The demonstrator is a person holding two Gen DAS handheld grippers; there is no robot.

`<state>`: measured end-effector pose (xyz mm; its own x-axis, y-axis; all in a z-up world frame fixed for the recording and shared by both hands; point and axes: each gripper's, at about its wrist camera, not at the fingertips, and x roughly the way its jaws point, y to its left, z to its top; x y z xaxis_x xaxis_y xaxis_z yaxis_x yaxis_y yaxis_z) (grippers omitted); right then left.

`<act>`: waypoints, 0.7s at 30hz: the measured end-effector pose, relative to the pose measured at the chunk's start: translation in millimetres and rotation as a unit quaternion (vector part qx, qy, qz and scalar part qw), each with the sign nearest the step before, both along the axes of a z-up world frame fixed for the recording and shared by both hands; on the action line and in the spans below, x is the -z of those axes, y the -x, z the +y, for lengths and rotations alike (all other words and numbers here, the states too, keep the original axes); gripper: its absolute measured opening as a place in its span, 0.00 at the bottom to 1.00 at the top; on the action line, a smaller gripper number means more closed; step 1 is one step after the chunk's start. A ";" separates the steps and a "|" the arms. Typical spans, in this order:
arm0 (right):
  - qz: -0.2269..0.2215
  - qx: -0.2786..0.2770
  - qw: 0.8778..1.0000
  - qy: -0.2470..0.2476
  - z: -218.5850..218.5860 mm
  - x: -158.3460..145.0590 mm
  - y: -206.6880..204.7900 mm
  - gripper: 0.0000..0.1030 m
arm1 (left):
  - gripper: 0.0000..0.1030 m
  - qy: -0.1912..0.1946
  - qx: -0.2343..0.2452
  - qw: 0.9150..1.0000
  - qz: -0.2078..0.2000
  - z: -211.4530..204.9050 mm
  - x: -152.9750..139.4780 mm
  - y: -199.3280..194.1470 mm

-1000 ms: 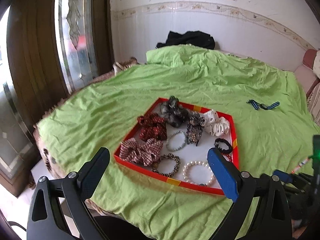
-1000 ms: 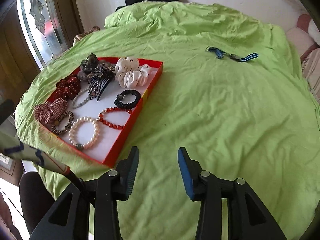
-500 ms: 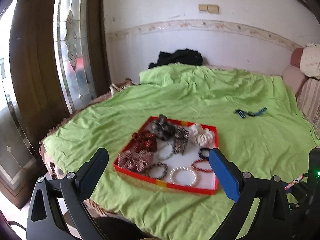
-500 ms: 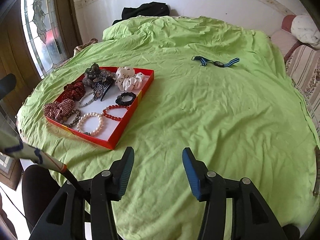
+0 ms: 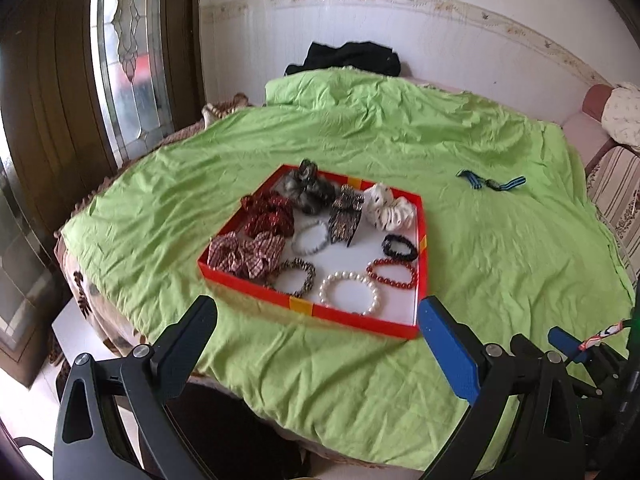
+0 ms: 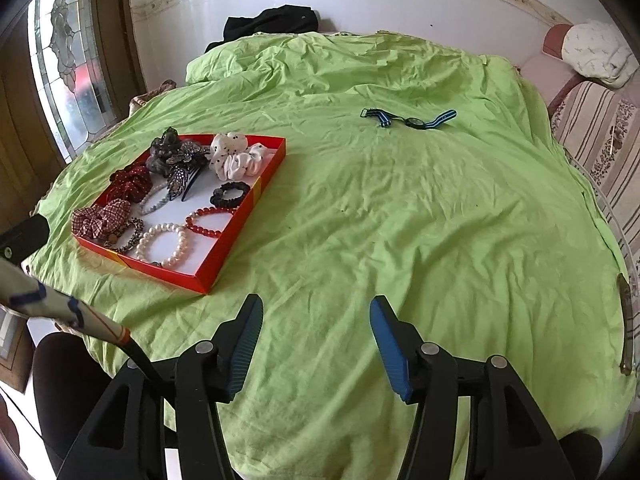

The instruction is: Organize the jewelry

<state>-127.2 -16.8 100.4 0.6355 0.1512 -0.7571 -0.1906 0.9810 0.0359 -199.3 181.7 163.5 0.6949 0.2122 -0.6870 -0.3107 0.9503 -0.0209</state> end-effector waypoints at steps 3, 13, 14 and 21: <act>0.002 0.000 1.000 0.001 2.6 1.6 -0.1 0.59 | 0.97 0.008 0.000 1.000 0.011 3.2 5.4 -3.1; -0.005 -0.008 1.000 0.017 14.4 5.0 2.9 0.62 | 0.97 0.005 0.004 0.999 0.037 5.2 18.8 -10.6; -0.006 -0.008 1.000 0.018 15.0 5.6 3.2 0.62 | 0.97 0.005 0.005 0.999 0.039 5.5 19.7 -11.4; -0.008 -0.009 1.000 0.026 18.0 7.6 2.7 0.63 | 0.97 0.009 0.006 0.999 0.050 6.3 28.0 -14.4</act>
<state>-129.9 1.2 92.8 0.6449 0.1242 -0.7541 -0.2088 0.9778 -0.0176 -184.9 188.0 135.5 0.6248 0.1910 -0.7571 -0.3012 0.9535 -0.0080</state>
